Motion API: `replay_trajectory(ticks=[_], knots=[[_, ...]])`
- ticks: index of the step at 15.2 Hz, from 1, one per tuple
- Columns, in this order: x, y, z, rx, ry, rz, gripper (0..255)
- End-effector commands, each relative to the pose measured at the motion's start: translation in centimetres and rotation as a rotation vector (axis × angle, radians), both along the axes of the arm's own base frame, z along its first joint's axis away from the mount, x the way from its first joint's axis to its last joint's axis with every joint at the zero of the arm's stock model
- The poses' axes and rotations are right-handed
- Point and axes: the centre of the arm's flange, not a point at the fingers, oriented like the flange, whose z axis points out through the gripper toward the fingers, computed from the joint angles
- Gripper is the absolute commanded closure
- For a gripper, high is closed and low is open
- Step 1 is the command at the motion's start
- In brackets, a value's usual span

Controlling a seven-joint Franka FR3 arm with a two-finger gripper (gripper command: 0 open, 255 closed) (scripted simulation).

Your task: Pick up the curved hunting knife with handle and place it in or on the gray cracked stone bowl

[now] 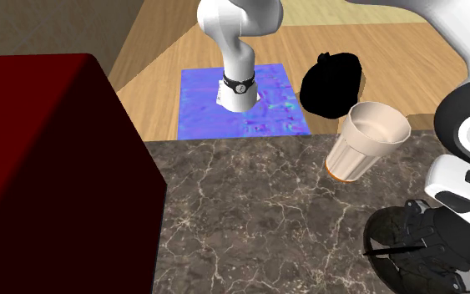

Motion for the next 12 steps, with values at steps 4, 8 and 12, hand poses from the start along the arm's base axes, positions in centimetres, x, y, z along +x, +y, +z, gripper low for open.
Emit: replay_trajectory(ticks=[4, 8, 12], knots=[[0.0, 0.0, 0.0, 0.000, 0.000, 0.000, 0], [0.0, 0.1, 1.3, 0.000, 0.000, 0.000, 0], [0.0, 0.4, 5.0, 0.000, 0.000, 0.000, 0]])
